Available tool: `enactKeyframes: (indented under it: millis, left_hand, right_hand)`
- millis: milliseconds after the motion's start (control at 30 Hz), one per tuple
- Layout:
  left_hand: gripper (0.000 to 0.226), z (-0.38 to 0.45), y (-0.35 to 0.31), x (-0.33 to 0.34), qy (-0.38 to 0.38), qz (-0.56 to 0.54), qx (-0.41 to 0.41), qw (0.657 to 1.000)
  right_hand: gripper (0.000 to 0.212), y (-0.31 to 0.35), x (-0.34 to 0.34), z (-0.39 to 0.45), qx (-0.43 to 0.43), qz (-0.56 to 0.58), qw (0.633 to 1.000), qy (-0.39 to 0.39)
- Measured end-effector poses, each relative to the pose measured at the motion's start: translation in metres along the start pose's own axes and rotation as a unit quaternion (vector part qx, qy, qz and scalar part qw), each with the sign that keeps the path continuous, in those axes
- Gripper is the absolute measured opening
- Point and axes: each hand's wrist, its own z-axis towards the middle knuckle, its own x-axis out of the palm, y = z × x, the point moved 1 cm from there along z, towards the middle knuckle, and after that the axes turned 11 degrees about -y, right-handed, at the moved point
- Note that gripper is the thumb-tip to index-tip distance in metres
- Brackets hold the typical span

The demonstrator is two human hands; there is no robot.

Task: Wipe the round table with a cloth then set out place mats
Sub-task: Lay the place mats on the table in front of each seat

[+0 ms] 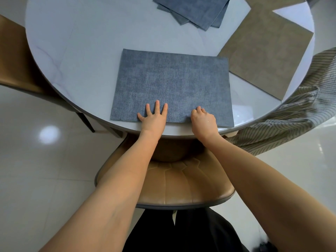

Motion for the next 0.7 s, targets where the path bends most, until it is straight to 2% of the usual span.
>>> enactKeyframes:
  millis: [433, 467, 567, 600, 700]
  left_hand:
    - [0.086, -0.007, -0.001, 0.0, 0.007, -0.005, -0.01, 1.0]
    - [0.082, -0.007, -0.002, -0.004, 0.01, -0.004, -0.008, 1.0]
    - [0.05, 0.002, 0.0, -0.028, -0.023, -0.002, -0.008, 1.0]
    - [0.048, 0.008, 0.004, -0.034, -0.037, -0.022, -0.017, 0.999]
    - [0.074, 0.021, 0.019, -0.029, -0.014, -0.065, -0.049, 0.997]
  right_hand:
    - [0.027, -0.001, 0.005, -0.009, 0.001, 0.033, 0.999, -0.016]
    - [0.027, -0.001, 0.008, -0.012, 0.006, 0.049, 0.999, -0.016]
    - [0.03, -0.005, 0.013, -0.022, 0.031, 0.116, 0.992, -0.034]
    - [0.035, -0.007, 0.014, -0.023, 0.031, 0.132, 0.99, -0.039]
    - [0.056, -0.007, 0.015, -0.01, 0.058, 0.151, 0.987, -0.027]
